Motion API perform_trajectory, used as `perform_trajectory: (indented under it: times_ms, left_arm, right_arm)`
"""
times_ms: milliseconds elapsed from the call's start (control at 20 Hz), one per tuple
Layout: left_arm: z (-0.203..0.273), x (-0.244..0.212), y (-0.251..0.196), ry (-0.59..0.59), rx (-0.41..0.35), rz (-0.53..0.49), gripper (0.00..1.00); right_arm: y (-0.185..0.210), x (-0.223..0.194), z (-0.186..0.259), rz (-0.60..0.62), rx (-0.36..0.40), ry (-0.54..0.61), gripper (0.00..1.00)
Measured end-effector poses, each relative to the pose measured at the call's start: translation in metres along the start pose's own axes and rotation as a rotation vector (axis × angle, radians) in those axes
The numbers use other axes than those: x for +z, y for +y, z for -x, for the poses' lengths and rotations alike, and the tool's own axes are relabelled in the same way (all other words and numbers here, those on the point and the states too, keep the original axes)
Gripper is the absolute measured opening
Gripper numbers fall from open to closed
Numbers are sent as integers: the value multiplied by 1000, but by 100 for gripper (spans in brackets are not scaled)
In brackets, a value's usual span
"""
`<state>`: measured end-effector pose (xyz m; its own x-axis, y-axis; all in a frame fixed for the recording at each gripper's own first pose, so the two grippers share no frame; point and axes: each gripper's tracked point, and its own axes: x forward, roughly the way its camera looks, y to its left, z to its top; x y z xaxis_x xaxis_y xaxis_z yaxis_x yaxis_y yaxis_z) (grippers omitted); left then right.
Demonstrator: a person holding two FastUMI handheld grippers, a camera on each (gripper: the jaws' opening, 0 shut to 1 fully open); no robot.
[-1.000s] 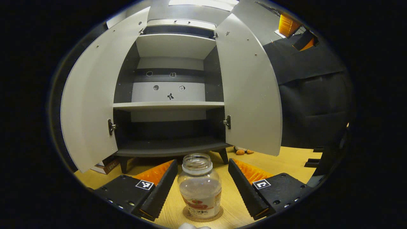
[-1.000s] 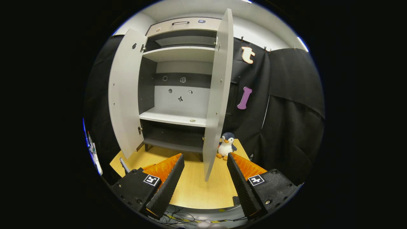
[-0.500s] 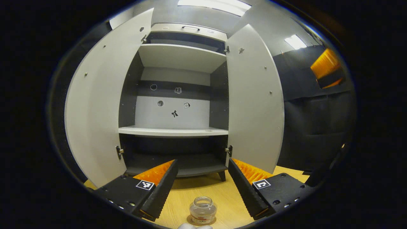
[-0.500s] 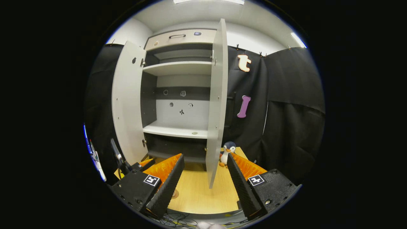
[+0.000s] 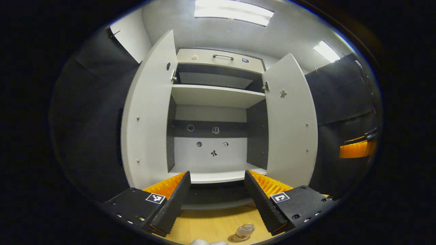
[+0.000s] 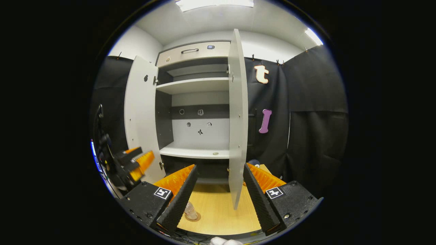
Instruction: Grasp the bottle in the cabinet with the left hand and place it on the coaster, then close the right door with the right hand and the left door with the left hand.
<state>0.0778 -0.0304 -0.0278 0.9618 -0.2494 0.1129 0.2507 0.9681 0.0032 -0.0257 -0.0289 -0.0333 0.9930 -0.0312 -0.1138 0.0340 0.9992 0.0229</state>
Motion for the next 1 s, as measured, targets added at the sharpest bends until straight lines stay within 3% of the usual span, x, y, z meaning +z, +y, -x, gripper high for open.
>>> perform_trajectory:
  times_ms: [200, 450, 650, 850, 1000]
  left_arm:
    - [39, 12, 50, 42, 116, -45, 96]
    - [90, -11, 73, 120, 234, -32, 96]
    - [91, -13, 73, 142, 265, -37, 96]
    - [92, -9, 54, 130, 267, -31, 96]
    - [82, -13, 35, 155, 263, -18, 96]
  right_arm:
    - [-9, 1, -7, 4, -6, -13, 83]
    - [-34, -1, -24, 0, -33, -9, 83]
    - [-70, 8, -49, 17, -67, -19, 83]
    - [-131, 46, -75, -5, -129, -87, 83]
    - [-167, 64, -103, -10, -124, -104, 83]
